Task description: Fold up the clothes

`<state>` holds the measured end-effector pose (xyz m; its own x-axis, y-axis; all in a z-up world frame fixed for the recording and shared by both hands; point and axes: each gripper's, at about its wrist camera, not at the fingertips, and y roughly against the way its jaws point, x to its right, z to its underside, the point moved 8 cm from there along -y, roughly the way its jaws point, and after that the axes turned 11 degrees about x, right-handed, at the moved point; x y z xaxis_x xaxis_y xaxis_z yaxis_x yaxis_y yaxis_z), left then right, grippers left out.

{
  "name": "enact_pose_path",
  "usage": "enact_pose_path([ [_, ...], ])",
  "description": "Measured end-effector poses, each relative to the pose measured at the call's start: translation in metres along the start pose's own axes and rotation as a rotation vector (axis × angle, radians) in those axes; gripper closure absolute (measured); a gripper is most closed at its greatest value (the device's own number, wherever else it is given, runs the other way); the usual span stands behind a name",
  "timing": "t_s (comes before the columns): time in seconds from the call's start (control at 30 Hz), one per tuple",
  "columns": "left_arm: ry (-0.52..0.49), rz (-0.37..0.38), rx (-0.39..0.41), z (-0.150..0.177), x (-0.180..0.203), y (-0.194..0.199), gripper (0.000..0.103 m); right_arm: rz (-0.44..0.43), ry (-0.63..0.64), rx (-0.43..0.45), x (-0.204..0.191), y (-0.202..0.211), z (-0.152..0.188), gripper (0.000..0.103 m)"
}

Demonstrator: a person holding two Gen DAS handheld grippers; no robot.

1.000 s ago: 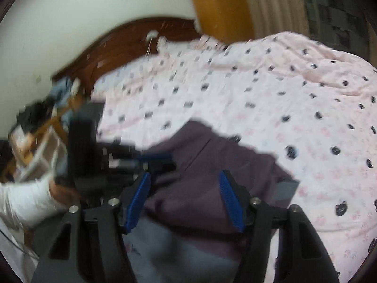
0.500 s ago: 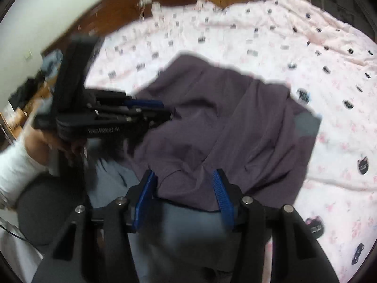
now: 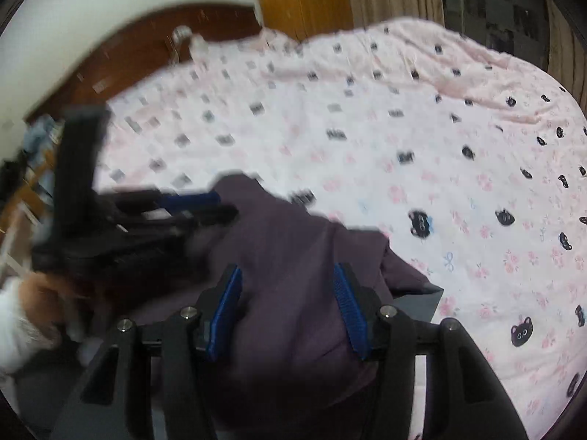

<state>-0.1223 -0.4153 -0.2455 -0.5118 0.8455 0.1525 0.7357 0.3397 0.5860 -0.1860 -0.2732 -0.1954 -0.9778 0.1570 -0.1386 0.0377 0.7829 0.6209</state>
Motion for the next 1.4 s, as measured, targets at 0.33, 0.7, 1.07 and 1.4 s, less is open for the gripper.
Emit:
enact_pose_path([
  [0.33,0.009,-0.003,-0.078,0.012,-0.009,-0.032,0.074,0.099,-0.064,-0.085,0.045,-0.046,0.026,0.054],
  [0.7,-0.096,0.048,-0.002,0.007,0.014,0.048,0.074,0.006,-0.049,0.084,-0.001,0.046,0.009,0.053],
  [1.07,-0.156,0.051,-0.053,0.043,0.018,0.063,0.073,0.02,0.034,0.026,-0.032,0.038,0.051,0.053],
  [1.4,-0.161,0.025,-0.092,0.063,0.019,0.04,0.07,0.069,0.039,-0.034,-0.032,0.012,0.083,0.051],
])
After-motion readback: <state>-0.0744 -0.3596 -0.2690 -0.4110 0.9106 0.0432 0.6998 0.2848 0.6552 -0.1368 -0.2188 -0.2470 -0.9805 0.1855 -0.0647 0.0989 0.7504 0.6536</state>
